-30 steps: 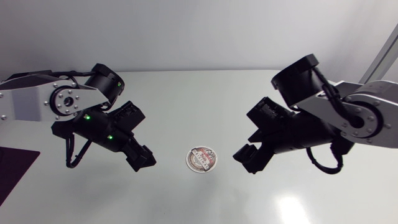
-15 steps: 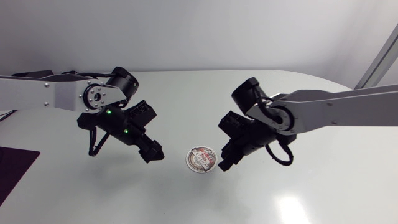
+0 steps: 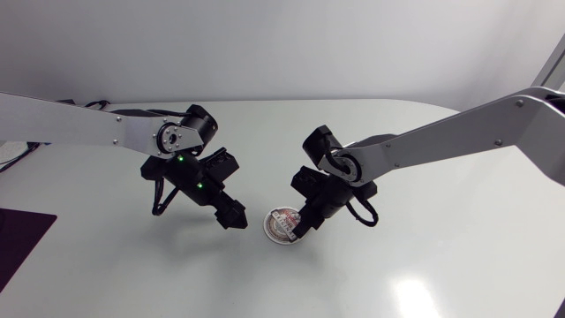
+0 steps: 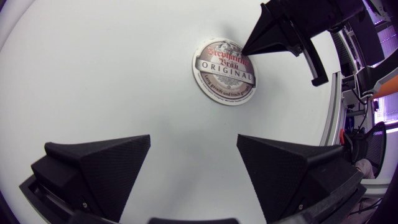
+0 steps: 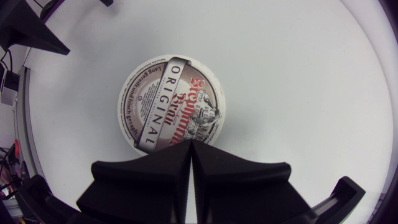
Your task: Turn the coaster over.
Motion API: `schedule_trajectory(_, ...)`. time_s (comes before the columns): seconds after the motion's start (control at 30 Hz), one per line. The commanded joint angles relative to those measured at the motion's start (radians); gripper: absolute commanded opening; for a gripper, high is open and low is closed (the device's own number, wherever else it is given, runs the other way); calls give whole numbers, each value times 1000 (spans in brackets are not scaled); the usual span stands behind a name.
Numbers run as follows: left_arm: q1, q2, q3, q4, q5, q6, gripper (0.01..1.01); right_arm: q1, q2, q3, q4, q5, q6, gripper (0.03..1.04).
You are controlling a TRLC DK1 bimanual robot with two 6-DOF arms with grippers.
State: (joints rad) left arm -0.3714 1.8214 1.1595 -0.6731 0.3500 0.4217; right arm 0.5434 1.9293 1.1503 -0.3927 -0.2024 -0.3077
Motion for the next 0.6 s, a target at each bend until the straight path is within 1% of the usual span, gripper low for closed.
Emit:
schedule_trajectory(0.0,0,45,40,-5,27,-6,977,0,46,17,-6,-2,-19,44)
schedule_trajectory(0.1,3,75,75,-43,72,-9,977,16,53,20,-11,-6,-11,44)
schedule_trajectory(0.33,5,141,131,-82,106,-18,977,76,82,60,-29,-42,10,46)
schedule_trajectory(0.43,8,161,134,-88,121,-17,977,98,102,74,-34,-42,12,44)
schedule_trajectory(0.57,8,185,138,-102,126,-12,977,101,88,80,-37,-42,12,44)
